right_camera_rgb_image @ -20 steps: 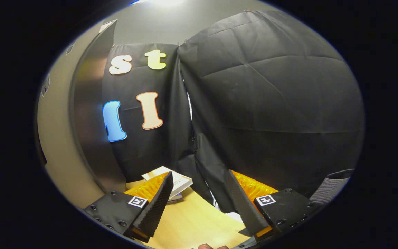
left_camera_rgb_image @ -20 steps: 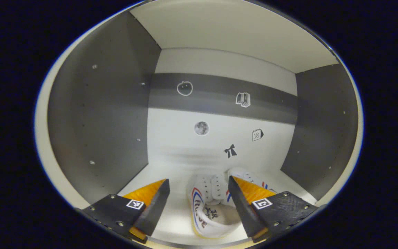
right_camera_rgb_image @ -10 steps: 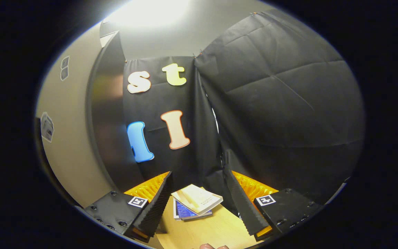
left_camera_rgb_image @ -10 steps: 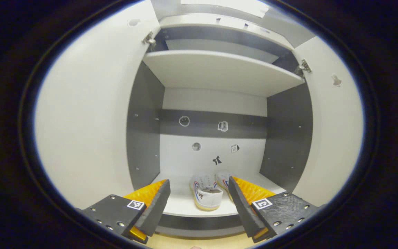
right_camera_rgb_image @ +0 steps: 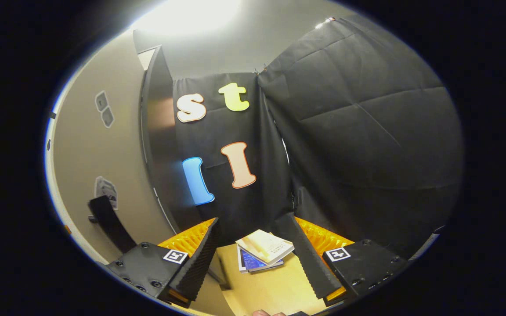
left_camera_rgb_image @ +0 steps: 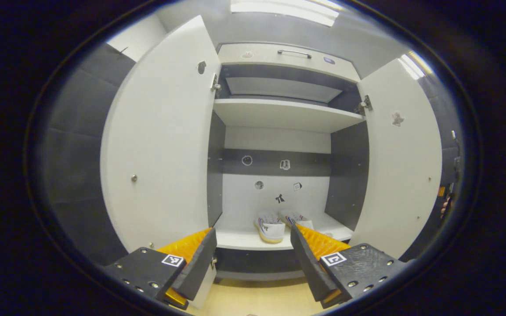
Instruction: Grab one shoe with the right hand and put it into the shoe cabinet, grab the other shoe with the left hand and put it into the shoe cabinet; then close the right door with the right hand and the left door with the left hand.
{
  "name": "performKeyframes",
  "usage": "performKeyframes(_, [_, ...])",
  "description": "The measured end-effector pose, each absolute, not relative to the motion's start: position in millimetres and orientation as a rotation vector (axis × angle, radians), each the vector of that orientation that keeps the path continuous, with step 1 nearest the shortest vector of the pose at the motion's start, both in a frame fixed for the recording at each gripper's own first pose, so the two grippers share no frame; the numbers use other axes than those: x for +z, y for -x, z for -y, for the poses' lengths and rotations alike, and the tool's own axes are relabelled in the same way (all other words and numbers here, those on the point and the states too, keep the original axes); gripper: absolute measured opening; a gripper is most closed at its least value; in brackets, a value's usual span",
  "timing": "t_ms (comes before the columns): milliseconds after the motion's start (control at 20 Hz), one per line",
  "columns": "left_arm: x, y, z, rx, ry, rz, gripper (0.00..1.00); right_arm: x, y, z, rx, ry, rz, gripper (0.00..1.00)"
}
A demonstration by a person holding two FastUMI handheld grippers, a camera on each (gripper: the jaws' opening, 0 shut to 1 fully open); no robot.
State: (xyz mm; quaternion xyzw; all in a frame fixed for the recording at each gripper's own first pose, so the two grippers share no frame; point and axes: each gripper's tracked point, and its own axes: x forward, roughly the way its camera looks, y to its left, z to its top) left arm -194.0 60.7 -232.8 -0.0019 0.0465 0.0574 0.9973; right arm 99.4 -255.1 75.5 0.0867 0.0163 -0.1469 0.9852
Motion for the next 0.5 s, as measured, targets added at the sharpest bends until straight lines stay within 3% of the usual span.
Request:
performKeyframes(200, [-259.6,229.8,-76.2,0.138,-0.043,-0.163,0.96,82.0,-78.8,234.0,-0.297,-0.186,-0.001,0.98])
performKeyframes(500, [-290.1,265.2,-70.2,0.060,0.017,-0.208,0.96,83.7,-63.5,203.6,-0.274,-0.113,0.009,0.98])
